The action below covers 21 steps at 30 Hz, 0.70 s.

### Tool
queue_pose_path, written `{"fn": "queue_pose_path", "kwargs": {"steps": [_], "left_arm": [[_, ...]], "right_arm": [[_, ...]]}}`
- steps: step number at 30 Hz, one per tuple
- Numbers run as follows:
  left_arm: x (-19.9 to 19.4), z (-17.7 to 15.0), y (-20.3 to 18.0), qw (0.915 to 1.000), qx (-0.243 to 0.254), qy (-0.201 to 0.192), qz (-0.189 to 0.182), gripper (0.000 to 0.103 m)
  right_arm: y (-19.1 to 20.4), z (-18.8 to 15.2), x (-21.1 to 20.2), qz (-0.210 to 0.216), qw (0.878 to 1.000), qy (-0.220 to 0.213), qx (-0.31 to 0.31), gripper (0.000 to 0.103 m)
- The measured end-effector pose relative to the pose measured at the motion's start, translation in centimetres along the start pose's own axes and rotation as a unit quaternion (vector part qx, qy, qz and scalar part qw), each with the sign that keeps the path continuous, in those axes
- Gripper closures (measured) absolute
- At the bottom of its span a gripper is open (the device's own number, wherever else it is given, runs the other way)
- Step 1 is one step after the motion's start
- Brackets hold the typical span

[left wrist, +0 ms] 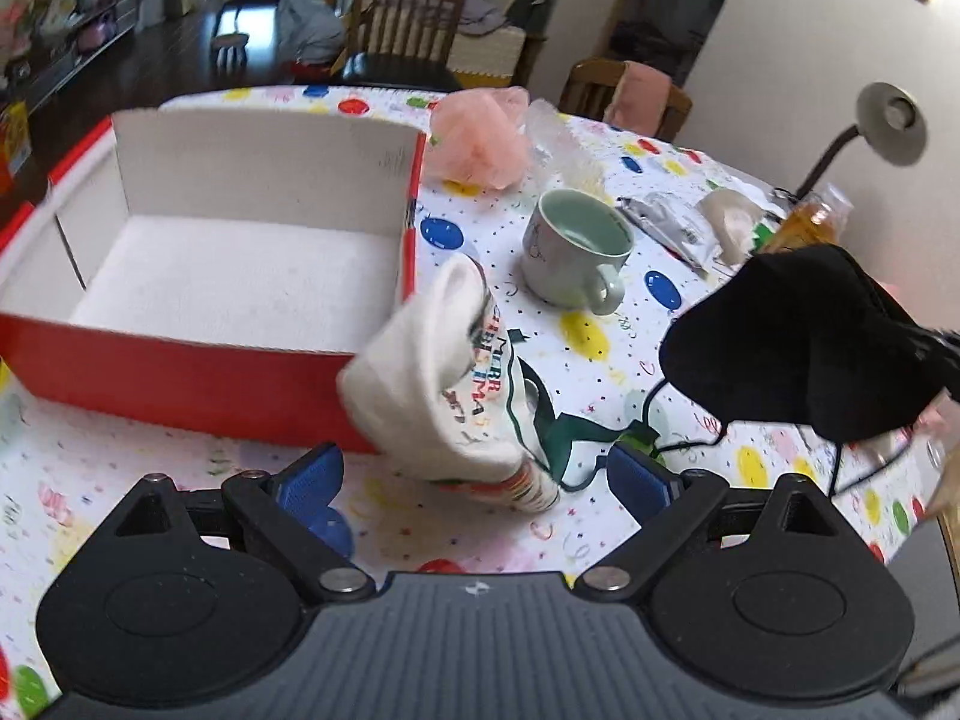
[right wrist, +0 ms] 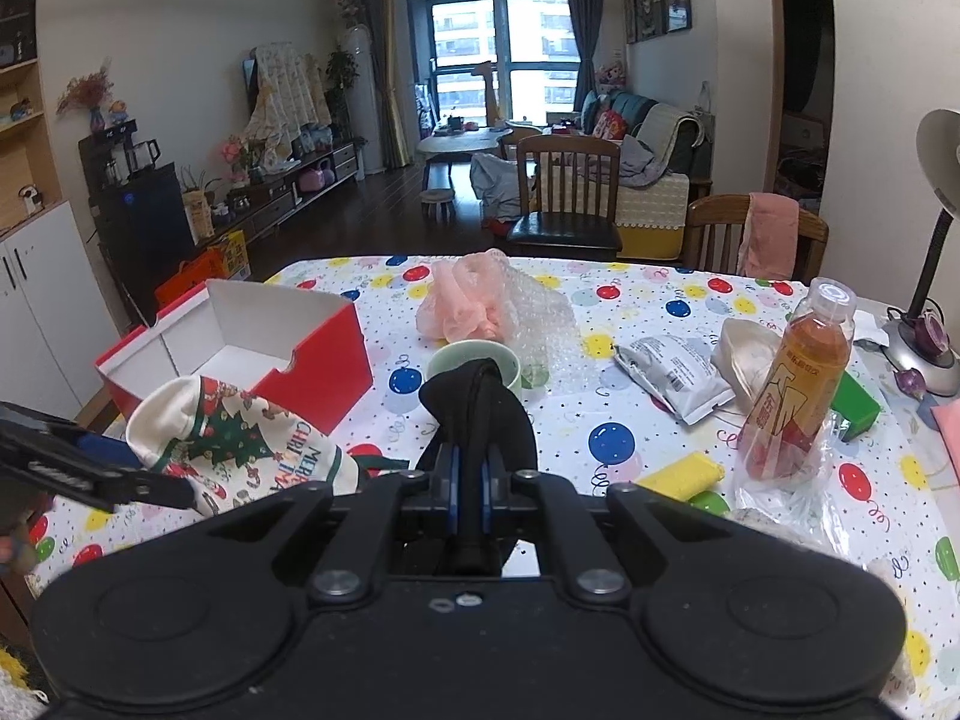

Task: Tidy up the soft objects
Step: 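Lift the sock with the left tool while the right tool lifts the black cloth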

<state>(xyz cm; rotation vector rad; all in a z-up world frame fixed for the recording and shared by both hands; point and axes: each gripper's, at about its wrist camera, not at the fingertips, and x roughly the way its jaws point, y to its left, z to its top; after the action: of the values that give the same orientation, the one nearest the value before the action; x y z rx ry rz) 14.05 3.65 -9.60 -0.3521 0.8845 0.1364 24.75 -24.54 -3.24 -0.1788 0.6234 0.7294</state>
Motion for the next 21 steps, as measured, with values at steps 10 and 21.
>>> {"fn": "queue_pose_path", "kwargs": {"steps": [10, 21], "left_arm": [[4.0, -0.5, -1.5, 0.9977, -0.033, -0.017, 0.057, 0.017], [4.2, -1.5, -1.8, 0.9964, -0.028, -0.032, 0.073, 0.084]], "right_arm": [[-1.1, -0.7, 0.5, 0.018, 1.000, 0.014, -0.019, 0.097], [-2.2, -1.3, 0.5, 0.026, 0.999, 0.023, -0.029, 0.097]]}}
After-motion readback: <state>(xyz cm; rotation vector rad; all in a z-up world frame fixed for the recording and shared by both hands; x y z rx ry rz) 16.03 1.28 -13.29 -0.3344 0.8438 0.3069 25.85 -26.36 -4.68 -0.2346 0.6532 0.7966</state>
